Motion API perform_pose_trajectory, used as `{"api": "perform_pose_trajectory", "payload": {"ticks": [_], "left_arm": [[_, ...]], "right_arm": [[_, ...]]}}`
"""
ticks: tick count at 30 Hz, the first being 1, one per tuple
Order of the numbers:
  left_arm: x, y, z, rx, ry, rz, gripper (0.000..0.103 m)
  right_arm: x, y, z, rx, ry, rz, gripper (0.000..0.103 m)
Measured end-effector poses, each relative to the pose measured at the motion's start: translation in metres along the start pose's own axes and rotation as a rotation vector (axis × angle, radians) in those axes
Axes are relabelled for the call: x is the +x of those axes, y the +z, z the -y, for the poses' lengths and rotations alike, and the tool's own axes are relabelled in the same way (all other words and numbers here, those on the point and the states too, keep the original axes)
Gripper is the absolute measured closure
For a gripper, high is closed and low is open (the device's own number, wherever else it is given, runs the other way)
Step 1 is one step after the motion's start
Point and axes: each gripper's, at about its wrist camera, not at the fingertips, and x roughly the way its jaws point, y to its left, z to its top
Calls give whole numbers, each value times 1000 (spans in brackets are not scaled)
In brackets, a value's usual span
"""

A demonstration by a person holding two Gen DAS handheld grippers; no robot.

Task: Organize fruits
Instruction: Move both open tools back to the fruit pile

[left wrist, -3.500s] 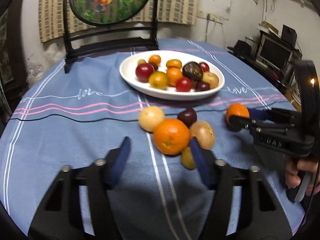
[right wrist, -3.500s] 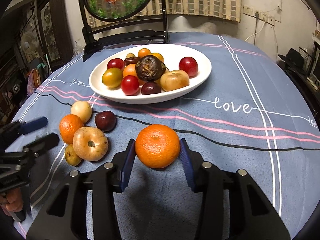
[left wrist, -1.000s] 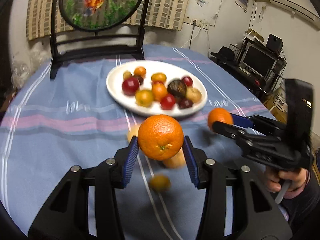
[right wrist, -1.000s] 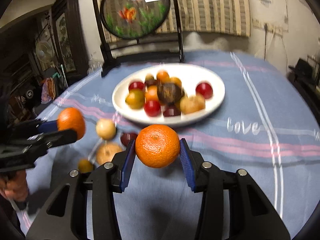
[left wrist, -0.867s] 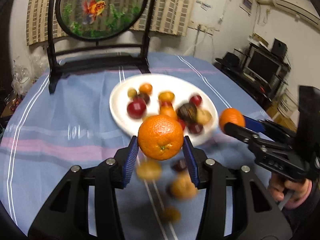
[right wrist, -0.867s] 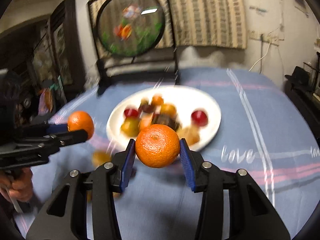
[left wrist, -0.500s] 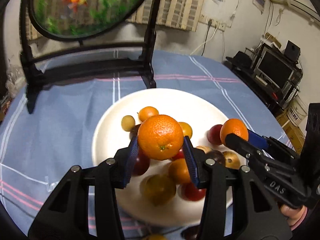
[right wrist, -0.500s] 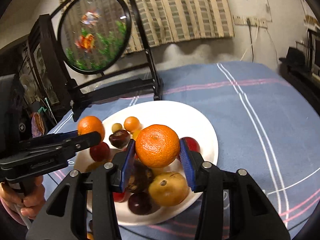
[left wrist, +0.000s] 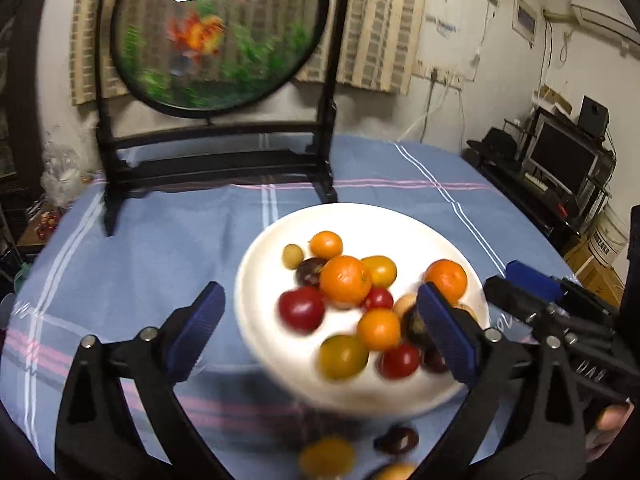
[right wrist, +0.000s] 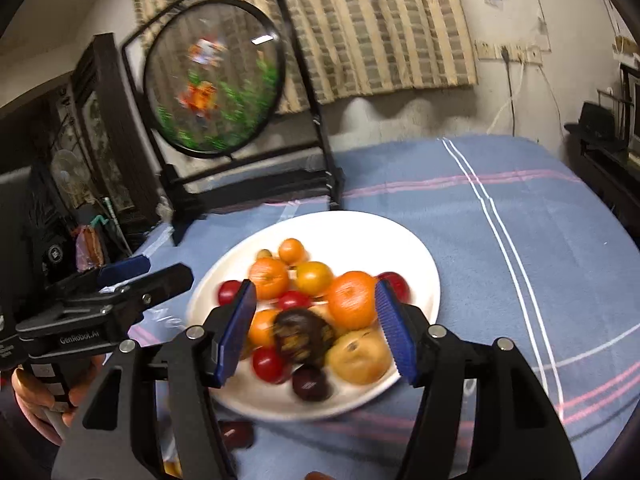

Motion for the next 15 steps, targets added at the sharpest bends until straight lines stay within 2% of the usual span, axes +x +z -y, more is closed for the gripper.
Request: {"api": "perform_pose_trajectory", "payload": {"ticks": [5,7,10,12,15], "left_arm": [[-57,-41,-14,-43,43,34,2],[-74,-66,-20,-74,53,41,2],[-86,-101,-23,-90,60,30,2],[-87,-119,-27,-101,102,-22,2],[-95,-128,-34,-128,67,-23,2]], "right_arm": [[-39,-29,-35,-141,15,53,40],[-45,-41,-39,-134,19,50,40],[-43,-58,-36,-45,55,-19,40],[-36,-67,-37,6,74,-108,40],[-29,-75,-46,4,125,-186,40]]}}
